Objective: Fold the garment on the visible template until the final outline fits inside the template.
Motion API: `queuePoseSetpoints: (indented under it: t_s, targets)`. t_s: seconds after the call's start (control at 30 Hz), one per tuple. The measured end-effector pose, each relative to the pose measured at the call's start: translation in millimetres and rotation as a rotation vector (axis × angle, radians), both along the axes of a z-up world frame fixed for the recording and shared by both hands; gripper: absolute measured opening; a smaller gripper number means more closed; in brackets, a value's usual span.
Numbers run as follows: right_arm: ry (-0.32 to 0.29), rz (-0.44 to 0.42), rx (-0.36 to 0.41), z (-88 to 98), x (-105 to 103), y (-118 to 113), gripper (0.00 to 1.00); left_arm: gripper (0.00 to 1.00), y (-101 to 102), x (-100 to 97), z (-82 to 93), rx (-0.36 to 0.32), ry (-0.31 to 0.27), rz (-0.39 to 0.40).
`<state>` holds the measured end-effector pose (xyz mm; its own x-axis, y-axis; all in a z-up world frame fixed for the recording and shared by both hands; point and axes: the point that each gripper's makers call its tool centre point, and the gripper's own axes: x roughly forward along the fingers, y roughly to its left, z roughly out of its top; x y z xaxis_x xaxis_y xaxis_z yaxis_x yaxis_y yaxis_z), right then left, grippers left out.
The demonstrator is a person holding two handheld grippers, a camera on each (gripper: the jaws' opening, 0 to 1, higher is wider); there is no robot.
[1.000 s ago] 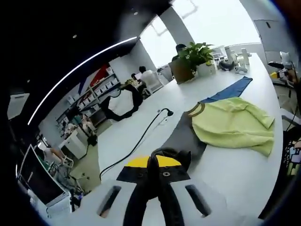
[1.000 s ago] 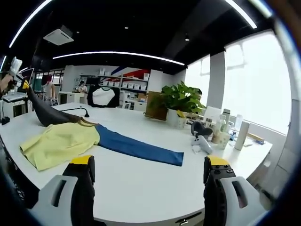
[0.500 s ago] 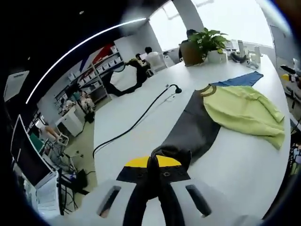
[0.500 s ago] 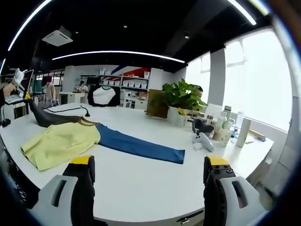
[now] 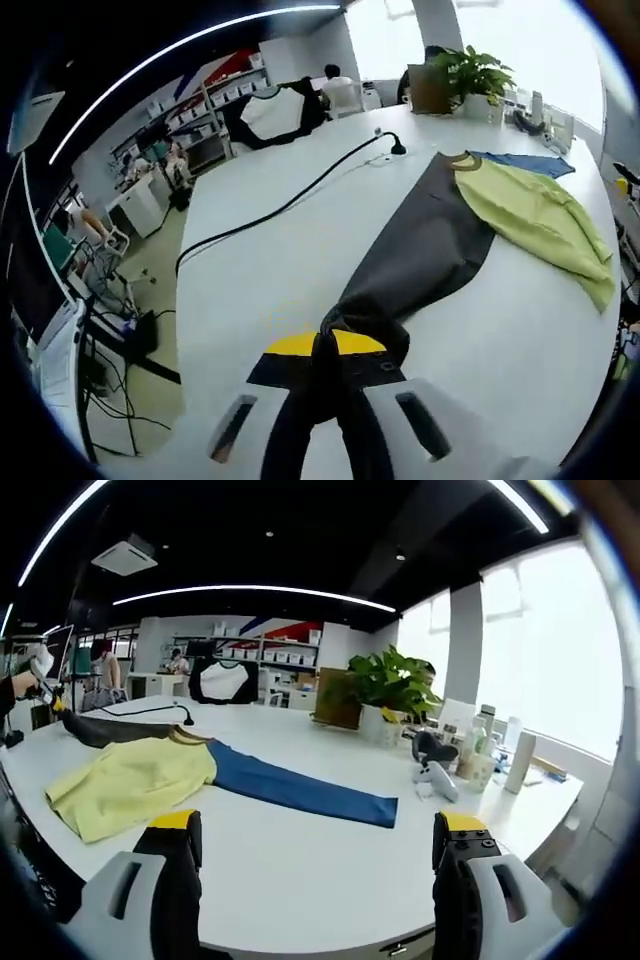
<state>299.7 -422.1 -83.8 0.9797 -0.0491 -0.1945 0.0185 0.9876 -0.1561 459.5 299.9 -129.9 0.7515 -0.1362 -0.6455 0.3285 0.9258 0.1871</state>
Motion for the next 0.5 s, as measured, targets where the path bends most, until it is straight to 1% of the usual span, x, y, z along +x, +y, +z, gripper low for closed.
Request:
queuePoseSetpoints:
  t_s: [0.1, 0.17, 0.33, 0.4, 0.47, 0.5]
  targets:
    - [0.001, 0.003, 0.003, -0.5, 1.0, 0.5, 0.99, 0.04, 2.6, 2.3, -6.4, -0.006, 0.017, 0.001]
    - [0.002, 0.004, 0.004, -0.8, 1.7, -0.1, 0.99, 0.05, 7.7, 3.1, -10.5, -0.011, 0.034, 0.02]
    - [0.0, -0.006, 0.004, 0.3, 2.6, -3.1, 0.99, 0.05, 13.0, 4.7, -18.8, -0.028, 0.049, 0.03]
    - [0.002, -0.003, 0.004, -0.1, 3.4, -2.1, 0.99, 0.06, 18.8, 5.8, -23.6, -0.026, 0.058, 0.05]
    - [0.005, 0.001, 0.004, -1.3, 4.6, -0.1, 0.99, 0.07, 23.3, 8.5, -27.9, -0.027, 0.055, 0.064]
    - [0.009, 0.004, 0.003, -2.2, 5.5, 1.1, 0.99, 0.09, 29.4, 12.1, -28.9, -0.001, 0.036, 0.077]
